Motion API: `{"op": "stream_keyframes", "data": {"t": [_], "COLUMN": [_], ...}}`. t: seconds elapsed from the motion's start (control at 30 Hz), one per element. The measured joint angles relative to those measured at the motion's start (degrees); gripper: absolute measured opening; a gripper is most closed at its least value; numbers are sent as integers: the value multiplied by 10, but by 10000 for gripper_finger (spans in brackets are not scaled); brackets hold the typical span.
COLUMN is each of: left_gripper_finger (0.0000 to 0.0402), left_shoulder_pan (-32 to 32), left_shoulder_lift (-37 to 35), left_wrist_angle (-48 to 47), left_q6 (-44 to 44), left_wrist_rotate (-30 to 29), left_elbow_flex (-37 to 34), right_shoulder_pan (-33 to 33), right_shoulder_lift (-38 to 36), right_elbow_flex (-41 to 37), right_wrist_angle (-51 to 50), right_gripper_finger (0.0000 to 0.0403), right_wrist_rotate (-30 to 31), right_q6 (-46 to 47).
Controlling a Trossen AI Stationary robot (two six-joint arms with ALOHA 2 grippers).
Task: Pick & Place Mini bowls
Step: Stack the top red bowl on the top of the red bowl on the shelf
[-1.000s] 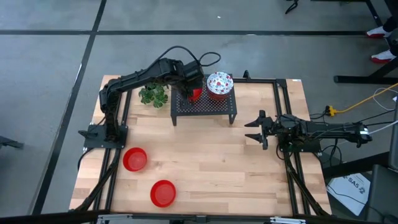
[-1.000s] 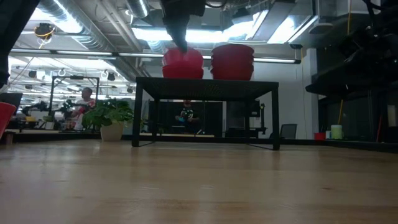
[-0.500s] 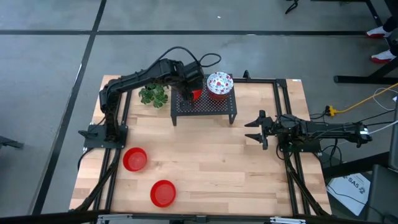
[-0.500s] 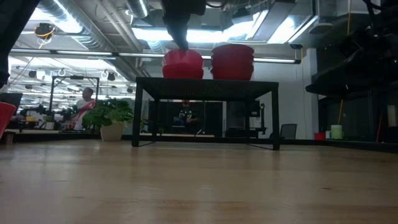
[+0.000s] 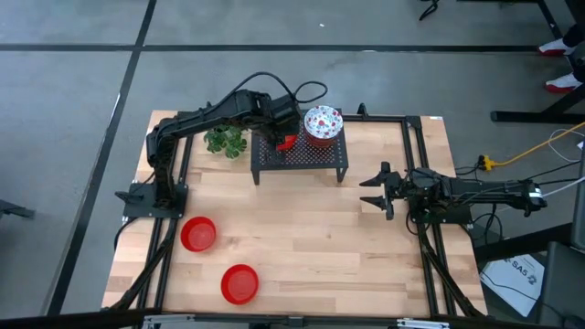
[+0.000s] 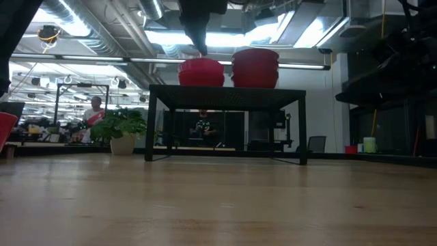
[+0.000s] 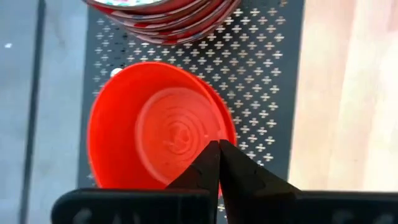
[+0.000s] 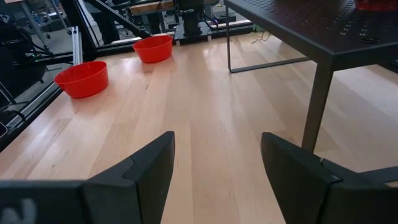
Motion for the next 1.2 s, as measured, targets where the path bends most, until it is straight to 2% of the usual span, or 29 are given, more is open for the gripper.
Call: {"op": "stream_keyframes", "data": {"t": [0.13,0.43,0.7,0.9,1.1,1.2], "left_gripper_finger": [2,2,2,2,2,2], "left_shoulder_pan": [-3,-3,-3,-3,-2,9], "left_shoulder_lift": [0,0,22,8,-4,-4], "left_wrist_angle": [0,0,-1,11,25,25], "left_q6": [1,-2,7,7,7,8], "left_wrist_rotate": [-15,44,37,61,7,34], "left_elbow_flex": [0,0,-1,-1,8,8], "right_shoulder_pan": [0,0,0,0,0,0], "right_shoulder_lift": [0,0,0,0,0,0], "right_elbow_flex": [0,0,0,0,0,0], "right_wrist_angle": [0,0,0,0,0,-1], "right_gripper_finger": [236,236,236,236,236,236], "right_wrist_rotate": [0,0,0,0,0,3], "right_q6": [0,0,-1,0,0,1]}}
